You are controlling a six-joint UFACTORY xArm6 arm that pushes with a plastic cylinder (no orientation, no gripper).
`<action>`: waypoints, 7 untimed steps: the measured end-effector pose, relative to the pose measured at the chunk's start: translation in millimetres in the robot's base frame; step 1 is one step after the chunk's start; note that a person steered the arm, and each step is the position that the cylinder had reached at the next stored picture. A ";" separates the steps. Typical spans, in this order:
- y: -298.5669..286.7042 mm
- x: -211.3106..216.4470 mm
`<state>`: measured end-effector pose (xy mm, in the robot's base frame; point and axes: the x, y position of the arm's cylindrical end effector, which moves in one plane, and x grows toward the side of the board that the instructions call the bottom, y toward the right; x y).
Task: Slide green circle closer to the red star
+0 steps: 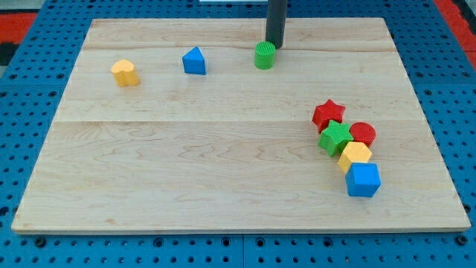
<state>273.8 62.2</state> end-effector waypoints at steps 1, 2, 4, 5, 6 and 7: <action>-5.9 2.9; -33.8 -4.0; -24.0 33.6; 12.4 18.0; 48.6 24.4; 54.3 55.6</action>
<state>329.4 116.5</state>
